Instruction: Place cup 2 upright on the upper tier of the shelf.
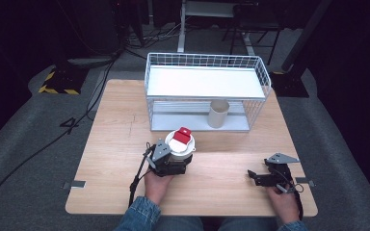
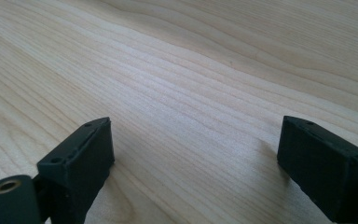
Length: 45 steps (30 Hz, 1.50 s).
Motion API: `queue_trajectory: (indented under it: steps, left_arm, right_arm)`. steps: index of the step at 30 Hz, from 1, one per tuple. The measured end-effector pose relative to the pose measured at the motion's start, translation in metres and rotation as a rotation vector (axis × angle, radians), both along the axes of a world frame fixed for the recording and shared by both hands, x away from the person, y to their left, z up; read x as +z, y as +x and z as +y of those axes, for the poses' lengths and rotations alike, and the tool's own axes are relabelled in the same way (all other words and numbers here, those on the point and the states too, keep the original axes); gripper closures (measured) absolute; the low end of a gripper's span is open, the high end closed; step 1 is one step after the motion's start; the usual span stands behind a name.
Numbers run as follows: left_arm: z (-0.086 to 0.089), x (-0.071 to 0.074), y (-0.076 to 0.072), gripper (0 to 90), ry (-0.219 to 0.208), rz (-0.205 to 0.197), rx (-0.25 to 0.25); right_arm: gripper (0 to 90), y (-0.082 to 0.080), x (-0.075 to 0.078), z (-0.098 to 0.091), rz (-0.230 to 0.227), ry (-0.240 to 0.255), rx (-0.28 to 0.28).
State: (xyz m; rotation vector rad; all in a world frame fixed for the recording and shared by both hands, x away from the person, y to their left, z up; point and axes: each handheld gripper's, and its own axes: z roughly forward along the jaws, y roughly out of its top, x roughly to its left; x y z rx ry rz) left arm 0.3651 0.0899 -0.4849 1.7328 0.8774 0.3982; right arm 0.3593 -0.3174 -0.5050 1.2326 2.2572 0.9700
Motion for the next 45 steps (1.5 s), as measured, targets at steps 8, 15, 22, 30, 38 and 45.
queue_trajectory:
  steps: [8, 15, 22, 30, 38, 45]
  left_arm:
    - [-0.001, 0.001, 0.0, 11.3, 0.008, -0.001, 0.006]
    - [0.0, 0.002, -0.002, 11.6, 0.012, -0.004, -0.001]
    - [0.002, 0.007, -0.006, 11.9, 0.006, -0.018, -0.009]
    - [0.009, 0.017, -0.013, 12.1, -0.006, -0.027, -0.012]
    - [0.019, 0.028, -0.021, 12.2, -0.005, -0.03, -0.008]
    - [0.028, 0.039, -0.028, 12.4, -0.025, -0.034, -0.001]
  right_arm:
    - [11.0, 0.0, 0.0, 0.0, -0.001, -0.001, -0.002]
    - [11.1, 0.0, 0.0, 0.0, 0.0, -0.002, -0.003]
    - [11.0, 0.0, 0.0, 0.0, -0.001, -0.001, -0.004]
    - [11.0, 0.0, 0.0, 0.0, 0.0, -0.001, -0.004]
    - [10.3, 0.0, 0.0, 0.0, 0.002, 0.0, -0.007]
    - [10.2, 0.0, 0.0, 0.001, 0.003, 0.0, -0.01]
